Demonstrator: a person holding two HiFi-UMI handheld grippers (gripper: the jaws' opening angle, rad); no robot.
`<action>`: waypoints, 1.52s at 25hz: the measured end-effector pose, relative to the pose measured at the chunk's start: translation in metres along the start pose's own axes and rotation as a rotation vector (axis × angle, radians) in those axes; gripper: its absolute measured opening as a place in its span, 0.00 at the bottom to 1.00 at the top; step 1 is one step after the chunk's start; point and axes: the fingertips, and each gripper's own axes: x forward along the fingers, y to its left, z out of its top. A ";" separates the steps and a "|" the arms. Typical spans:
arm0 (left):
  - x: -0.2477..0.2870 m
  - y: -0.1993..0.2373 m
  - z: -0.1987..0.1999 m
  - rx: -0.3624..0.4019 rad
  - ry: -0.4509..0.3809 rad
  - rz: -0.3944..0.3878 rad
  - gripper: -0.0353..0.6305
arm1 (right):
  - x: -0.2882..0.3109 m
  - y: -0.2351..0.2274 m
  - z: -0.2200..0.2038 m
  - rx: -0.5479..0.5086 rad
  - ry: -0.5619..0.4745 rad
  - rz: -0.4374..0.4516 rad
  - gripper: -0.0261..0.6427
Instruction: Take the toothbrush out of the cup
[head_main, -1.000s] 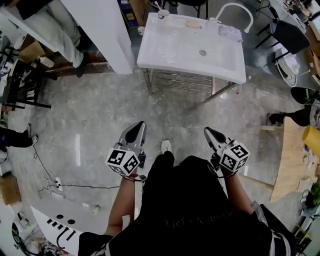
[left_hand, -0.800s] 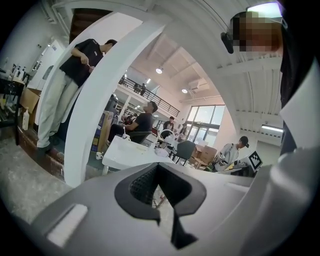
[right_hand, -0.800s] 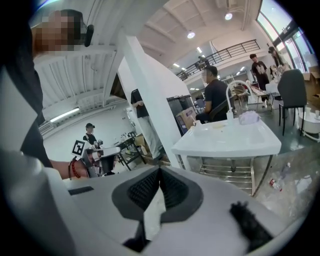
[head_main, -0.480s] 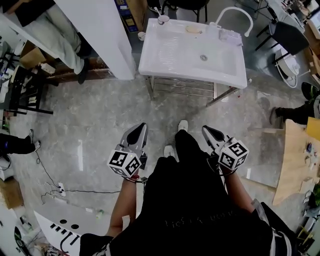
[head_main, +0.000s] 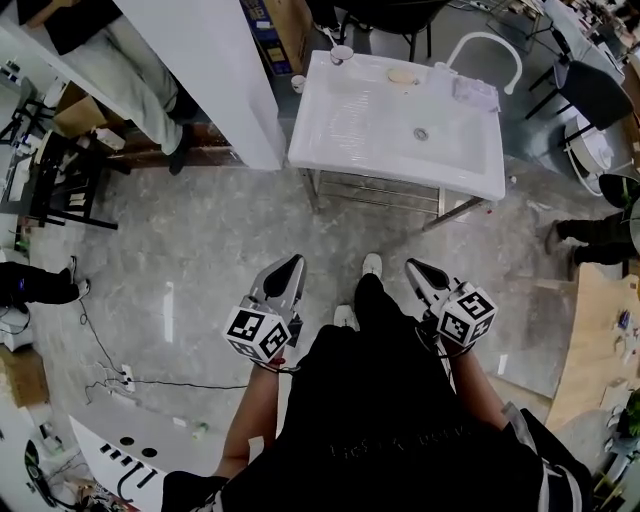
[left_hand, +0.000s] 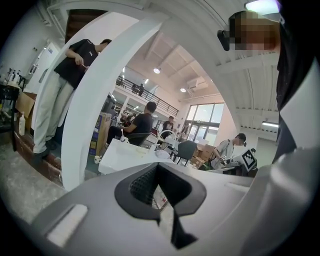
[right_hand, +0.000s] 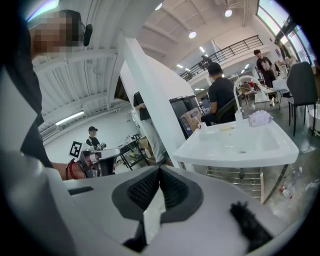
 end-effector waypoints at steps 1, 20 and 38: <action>0.005 0.000 0.000 0.002 0.006 0.001 0.07 | 0.001 -0.003 0.001 0.005 0.001 0.005 0.06; 0.148 0.017 0.047 0.044 0.024 0.030 0.07 | 0.045 -0.133 0.069 0.056 -0.028 0.060 0.06; 0.188 0.024 0.070 0.076 0.039 0.158 0.07 | 0.065 -0.202 0.090 0.113 -0.016 0.160 0.06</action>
